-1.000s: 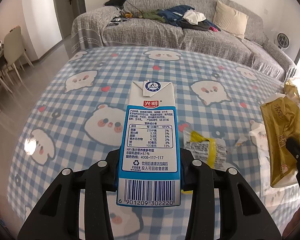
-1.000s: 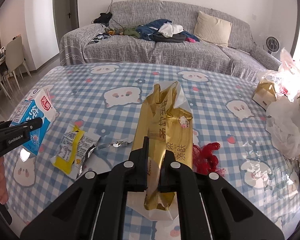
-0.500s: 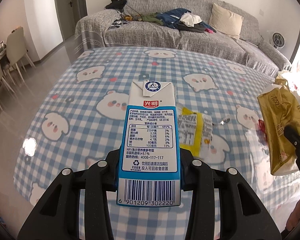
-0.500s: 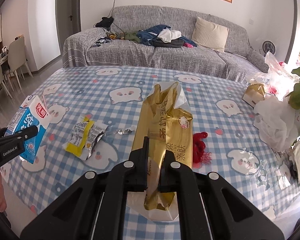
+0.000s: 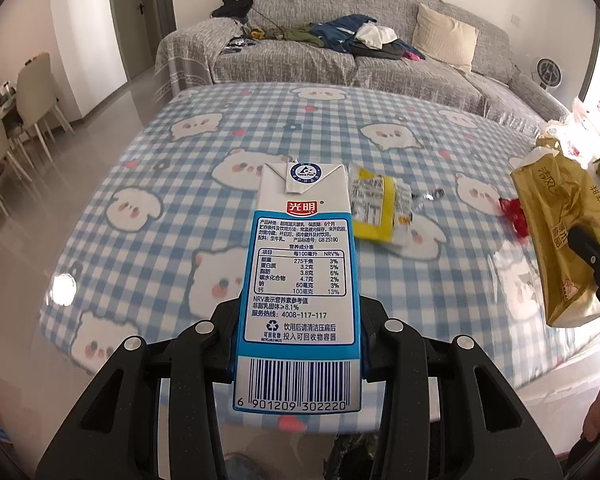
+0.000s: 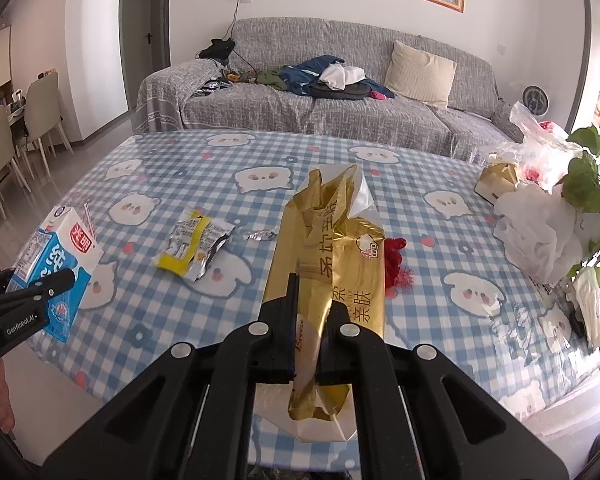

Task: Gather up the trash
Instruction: 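Lift the gold bag and milk carton off the table toward the bin, then carry the gold bag and milk carton down over the trash bin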

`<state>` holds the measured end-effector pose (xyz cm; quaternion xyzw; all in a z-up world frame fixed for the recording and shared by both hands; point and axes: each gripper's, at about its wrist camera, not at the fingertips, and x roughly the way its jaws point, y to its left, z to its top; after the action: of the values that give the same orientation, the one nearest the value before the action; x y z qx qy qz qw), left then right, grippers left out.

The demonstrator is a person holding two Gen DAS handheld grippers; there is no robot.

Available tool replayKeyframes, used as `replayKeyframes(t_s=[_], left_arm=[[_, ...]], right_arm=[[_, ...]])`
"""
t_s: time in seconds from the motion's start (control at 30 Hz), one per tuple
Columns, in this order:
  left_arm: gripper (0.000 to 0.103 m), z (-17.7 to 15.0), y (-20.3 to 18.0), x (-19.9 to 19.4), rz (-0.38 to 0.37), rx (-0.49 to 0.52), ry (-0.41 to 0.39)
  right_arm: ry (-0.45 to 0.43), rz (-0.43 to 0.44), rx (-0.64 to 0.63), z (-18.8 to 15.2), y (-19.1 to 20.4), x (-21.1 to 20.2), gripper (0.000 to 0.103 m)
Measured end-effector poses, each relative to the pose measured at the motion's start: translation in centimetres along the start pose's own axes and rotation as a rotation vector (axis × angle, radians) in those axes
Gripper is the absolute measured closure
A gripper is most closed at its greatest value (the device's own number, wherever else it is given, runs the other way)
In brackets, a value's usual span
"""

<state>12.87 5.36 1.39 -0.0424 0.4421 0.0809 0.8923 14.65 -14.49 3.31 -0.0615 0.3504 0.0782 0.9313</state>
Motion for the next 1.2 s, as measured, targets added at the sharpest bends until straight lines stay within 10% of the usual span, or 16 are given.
replayKeyframes(t_s=[1.2], left_arm=[[0.063, -17.3, 1.4, -6.9, -0.064, -0.048, 0.041]], right_arm=[[0.027, 0.074, -0.019, -14.4, 3.0, -10.7, 0.100]])
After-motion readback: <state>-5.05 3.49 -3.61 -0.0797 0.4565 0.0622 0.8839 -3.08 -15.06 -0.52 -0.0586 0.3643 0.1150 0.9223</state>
